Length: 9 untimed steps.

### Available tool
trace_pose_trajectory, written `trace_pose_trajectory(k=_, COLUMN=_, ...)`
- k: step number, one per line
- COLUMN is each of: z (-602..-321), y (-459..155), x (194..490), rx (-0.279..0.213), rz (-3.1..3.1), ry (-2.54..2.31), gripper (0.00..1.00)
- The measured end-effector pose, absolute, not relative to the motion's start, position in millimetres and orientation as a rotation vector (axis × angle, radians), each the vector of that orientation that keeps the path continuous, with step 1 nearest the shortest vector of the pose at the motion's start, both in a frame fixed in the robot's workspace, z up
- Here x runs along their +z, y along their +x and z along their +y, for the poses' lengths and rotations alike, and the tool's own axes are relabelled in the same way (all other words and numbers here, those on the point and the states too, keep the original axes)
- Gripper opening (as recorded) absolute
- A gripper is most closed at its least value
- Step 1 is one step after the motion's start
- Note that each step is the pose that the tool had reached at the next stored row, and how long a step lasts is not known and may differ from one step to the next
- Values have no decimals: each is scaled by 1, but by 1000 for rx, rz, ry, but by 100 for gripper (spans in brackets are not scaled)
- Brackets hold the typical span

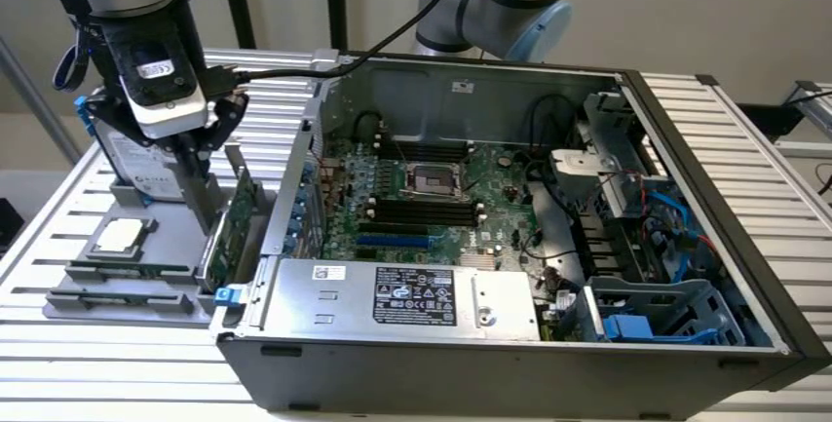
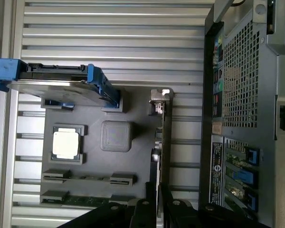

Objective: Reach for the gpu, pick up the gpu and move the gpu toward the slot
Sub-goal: 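Pick up the gpu and move the gpu toward the slot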

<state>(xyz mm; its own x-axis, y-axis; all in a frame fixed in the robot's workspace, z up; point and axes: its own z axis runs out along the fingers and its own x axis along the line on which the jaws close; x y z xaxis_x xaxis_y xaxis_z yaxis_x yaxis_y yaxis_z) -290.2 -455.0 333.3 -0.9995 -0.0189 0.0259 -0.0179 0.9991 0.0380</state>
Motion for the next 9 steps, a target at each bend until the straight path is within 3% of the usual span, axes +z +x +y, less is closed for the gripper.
trace_pose_trajectory(k=6, z=-455, y=-290, x=333, rx=-59, rz=-3115, ry=29, gripper=42)
trace_pose_trajectory(k=9, z=-455, y=-290, x=331, rx=-59, rz=-3118, ry=29, gripper=42)
